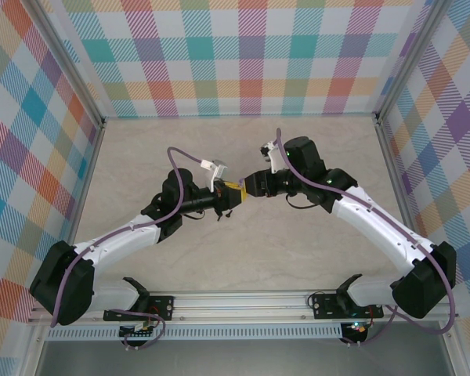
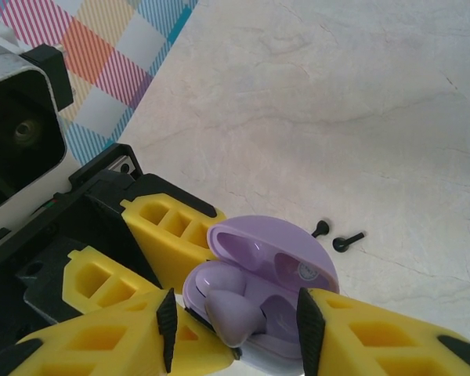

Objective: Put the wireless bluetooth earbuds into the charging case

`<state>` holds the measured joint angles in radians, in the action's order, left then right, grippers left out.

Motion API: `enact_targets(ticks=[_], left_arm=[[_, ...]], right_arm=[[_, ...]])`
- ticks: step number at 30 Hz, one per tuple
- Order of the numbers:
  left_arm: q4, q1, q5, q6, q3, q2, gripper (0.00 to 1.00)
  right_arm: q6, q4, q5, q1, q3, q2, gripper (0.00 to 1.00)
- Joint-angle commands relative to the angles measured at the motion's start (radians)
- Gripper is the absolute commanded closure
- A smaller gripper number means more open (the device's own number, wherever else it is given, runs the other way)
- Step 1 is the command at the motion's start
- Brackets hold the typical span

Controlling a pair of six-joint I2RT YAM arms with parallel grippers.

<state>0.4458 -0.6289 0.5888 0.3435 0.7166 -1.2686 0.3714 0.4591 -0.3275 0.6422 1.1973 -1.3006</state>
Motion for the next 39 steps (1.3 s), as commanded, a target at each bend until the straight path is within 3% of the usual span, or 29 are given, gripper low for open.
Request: enact_targets(ticks=[1,39], left_arm=[[0.016,-0.013,-0.013,-0.029,0.016,0.042,0.91],[-0.053,-0.013,-0.069,-0.074,0.001,0.099,0.92]], right_arm=[[-0.025,0.029,0.028,0.005,0.030,0.016,0.53],[-0.004,0.020,0.128,0.005,-0.016,0.092,0.52]])
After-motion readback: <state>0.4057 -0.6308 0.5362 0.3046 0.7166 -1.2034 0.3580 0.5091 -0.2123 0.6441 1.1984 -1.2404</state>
